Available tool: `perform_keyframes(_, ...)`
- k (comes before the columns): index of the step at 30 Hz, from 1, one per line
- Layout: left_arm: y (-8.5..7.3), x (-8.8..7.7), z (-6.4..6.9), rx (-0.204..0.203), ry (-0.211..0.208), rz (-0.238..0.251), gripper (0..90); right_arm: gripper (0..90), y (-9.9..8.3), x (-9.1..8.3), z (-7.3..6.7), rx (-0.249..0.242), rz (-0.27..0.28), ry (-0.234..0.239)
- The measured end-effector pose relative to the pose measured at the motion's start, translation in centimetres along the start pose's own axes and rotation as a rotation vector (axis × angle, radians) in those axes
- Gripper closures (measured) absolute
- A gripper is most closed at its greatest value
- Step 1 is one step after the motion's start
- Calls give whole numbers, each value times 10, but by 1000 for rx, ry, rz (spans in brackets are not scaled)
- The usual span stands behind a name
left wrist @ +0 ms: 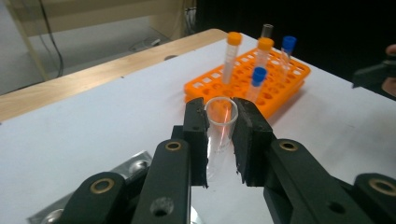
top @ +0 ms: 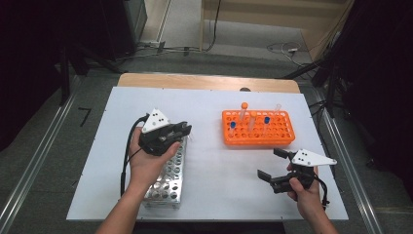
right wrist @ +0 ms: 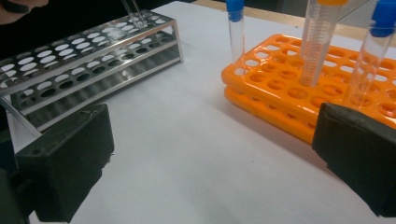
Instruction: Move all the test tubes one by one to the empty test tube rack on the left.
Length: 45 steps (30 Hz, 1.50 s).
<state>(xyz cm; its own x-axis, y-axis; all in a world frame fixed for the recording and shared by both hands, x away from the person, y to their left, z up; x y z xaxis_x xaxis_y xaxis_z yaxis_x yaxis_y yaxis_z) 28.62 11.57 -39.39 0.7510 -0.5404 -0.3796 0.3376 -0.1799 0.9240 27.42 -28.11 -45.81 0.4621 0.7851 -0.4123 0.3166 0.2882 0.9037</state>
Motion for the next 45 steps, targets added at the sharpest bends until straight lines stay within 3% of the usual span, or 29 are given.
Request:
perform_keyframes(9, 7, 4, -26, -7, 65, -3, 771, 0, -2, 3, 4, 8, -9, -1)
perform_keyframes(15, 10, 12, -37, -17, 83, -15, 771, 0, -3, 3, 7, 17, -5, -6)
perform_keyframes(28, 0, 37, -37, 30, 122, -110, 771, 0, -4, 2, 12, 27, 0, -12)
perform_keyframes(40, -8, 53, -36, 69, 128, -201, 770, 0, -4, 3, 12, 31, -4, -19)
perform_keyframes(45, -14, 58, -37, 52, 116, -227, 770, 0, -4, 4, 13, 32, -5, -22)
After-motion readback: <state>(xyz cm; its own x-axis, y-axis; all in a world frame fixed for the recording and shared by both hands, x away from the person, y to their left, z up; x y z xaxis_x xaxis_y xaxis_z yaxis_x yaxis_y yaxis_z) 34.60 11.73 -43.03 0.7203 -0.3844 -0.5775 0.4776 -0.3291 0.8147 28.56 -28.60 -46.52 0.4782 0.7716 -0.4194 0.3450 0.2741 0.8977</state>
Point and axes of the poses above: each handheld gripper's, and its own axes: x roughly forward along the jaws, y roughly out of its top, z roughly to its right, the point moved 1 cm from there along x, roughly forward along the jaws, and after that the axes turned 4 degrees about y, right-handed, at the moved point
